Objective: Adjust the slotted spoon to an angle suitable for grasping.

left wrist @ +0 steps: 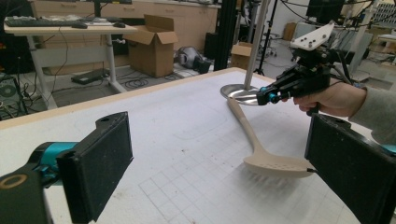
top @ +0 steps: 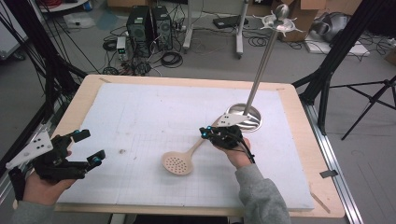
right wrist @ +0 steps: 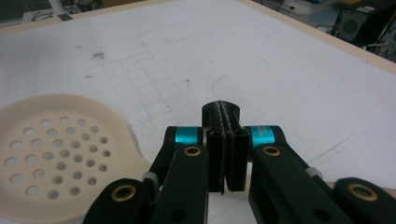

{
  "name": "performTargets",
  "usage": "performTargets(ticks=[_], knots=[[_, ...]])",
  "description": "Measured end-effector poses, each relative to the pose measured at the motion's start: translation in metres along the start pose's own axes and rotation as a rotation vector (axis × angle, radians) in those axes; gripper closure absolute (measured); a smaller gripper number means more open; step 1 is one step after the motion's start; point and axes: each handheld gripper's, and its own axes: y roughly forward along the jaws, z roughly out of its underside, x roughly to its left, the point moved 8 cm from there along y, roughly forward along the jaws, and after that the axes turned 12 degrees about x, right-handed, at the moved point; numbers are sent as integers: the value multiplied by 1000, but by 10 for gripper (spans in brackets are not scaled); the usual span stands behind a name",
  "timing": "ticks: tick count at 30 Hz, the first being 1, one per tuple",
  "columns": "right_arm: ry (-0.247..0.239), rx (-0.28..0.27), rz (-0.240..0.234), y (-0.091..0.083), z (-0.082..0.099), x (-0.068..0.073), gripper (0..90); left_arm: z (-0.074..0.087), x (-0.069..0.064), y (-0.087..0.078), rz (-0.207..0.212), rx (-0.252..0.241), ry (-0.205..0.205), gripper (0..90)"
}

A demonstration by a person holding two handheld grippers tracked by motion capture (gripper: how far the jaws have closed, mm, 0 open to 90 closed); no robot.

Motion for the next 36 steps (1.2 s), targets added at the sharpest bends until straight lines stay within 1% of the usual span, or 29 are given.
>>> performTargets(ticks=[5, 8, 12, 15, 17, 21, 23, 27, 28, 29, 30, 31, 34, 36], knots=[[4, 23, -5, 10, 2, -1, 893, 1, 0, -1, -3, 3, -1, 79], [10, 43, 0, 16, 4, -2, 893, 2, 0, -2, -5, 3, -1, 79], [1, 63, 5, 25, 6, -3, 893, 3, 0, -5, -9, 4, -4, 79], [4, 82, 2, 31, 9, -4, 893, 4, 0, -6, -10, 3, -5, 79], [4, 86, 2, 33, 10, -4, 893, 5, 0, -7, -11, 4, -7, 79], [5, 103, -7, 40, 12, -5, 893, 6, 0, -9, -13, 9, -7, 79], [1, 112, -23, 44, 13, -5, 893, 7, 0, -9, -15, 8, -9, 79], [-3, 125, -37, 48, 14, -5, 893, 8, 1, -11, -18, 9, -12, 79], [8, 130, -39, 49, 15, -5, 893, 8, 1, -12, -19, 6, -15, 79], [8, 136, -43, 50, 15, -5, 893, 8, 1, -12, -21, 9, -14, 79], [-4, 133, -43, 51, 15, -5, 893, 8, 1, -13, -21, 6, -16, 79], [4, 142, -50, 53, 15, -4, 893, 8, 1, -13, -22, 7, -16, 79], [-15, 158, -53, 58, 15, -3, 893, 9, 2, -14, -23, 10, -15, 79], [-20, 183, -56, 61, 17, -1, 893, 10, 2, -15, -25, 10, -19, 79]])
